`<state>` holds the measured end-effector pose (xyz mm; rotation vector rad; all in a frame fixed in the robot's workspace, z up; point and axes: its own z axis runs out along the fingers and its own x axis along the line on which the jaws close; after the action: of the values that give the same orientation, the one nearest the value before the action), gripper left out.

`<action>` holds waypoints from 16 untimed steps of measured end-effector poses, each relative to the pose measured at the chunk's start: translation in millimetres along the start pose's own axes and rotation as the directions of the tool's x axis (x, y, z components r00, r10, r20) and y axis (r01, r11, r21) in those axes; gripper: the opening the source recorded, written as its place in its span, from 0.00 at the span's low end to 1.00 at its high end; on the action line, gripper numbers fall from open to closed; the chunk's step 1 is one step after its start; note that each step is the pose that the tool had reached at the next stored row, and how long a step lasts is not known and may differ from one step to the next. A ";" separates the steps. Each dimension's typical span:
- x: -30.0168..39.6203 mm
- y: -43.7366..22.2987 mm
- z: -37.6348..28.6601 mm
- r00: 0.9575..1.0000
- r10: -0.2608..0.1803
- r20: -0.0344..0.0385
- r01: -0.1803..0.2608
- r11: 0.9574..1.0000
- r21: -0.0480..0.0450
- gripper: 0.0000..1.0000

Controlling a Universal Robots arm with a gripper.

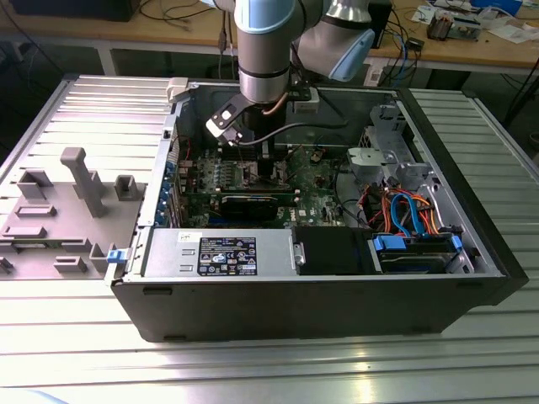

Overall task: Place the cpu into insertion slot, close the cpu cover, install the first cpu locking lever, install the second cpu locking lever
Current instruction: 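Place the cpu into insertion slot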

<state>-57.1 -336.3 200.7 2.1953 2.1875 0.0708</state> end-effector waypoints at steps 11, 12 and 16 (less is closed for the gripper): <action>0.1 -0.1 3.4 1.000 0.000 0.000 0.000 1.000 0.000 0.55; 0.0 -0.2 3.2 1.000 0.000 0.000 0.000 1.000 0.000 0.62; 0.0 -0.2 3.1 1.000 0.000 0.000 0.000 1.000 0.000 0.62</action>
<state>-57.1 -336.3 197.6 2.1952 2.1876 0.0707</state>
